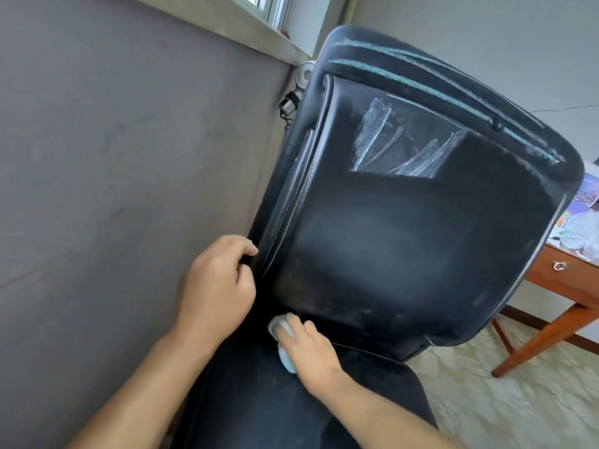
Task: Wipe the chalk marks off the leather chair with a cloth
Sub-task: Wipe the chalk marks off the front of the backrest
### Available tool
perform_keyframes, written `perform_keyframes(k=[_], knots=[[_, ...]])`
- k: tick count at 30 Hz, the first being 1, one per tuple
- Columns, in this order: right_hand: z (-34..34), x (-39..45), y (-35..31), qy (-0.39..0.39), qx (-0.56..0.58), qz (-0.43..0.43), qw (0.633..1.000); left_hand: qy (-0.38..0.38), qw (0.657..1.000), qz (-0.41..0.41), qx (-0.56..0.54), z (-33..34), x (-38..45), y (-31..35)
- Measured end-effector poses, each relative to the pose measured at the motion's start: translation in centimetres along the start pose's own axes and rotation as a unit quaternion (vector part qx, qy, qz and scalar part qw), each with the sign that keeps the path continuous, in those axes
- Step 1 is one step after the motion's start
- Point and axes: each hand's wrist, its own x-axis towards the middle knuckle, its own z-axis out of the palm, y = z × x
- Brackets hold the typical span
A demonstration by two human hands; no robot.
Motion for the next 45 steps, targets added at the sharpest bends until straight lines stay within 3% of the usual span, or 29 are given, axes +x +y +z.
perform_keyframes(k=[3, 6, 11, 15, 18, 23, 29, 40, 45], knots=[[-3.9, 0.5, -0.1, 0.000, 0.020, -0.042, 0.999, -0.045, 0.994, 0.082, 0.055, 1.0, 0.2, -0.3], [-11.2, 2.2, 0.6, 0.116, -0.007, -0.079, 0.990, -0.074, 0.981, 0.157, 0.087, 2.4, 1.0, 1.0], [-21.6, 4.2, 5.1, 0.290, -0.077, -0.013, 0.954, -0.071, 0.983, 0.160, 0.058, 2.7, 4.2, 3.1], [-28.4, 9.1, 8.9, 0.352, -0.118, 0.081, 0.925, -0.064, 0.977, 0.185, 0.090, 3.0, 5.1, 3.6], [-29.6, 14.4, 9.3, 0.353, -0.146, 0.155, 0.911, -0.054, 0.952, 0.248, 0.170, 4.2, 5.6, 4.5], [-25.1, 16.3, 7.4, 0.412, -0.120, 0.199, 0.881, -0.056, 0.945, 0.239, 0.218, 5.4, 7.1, 4.5], [-25.3, 13.5, 11.6, 0.362, -0.275, 0.040, 0.890, -0.041, 0.950, 0.237, 0.201, 6.4, 7.4, 4.7], [-30.3, 17.5, 12.6, 0.334, -0.305, 0.162, 0.877, -0.055, 0.950, 0.238, 0.192, 6.1, 7.9, 4.2], [-29.3, 17.6, 9.2, 0.293, -0.231, 0.252, 0.893, -0.051, 0.950, 0.231, 0.205, 5.8, 7.4, 4.7]])
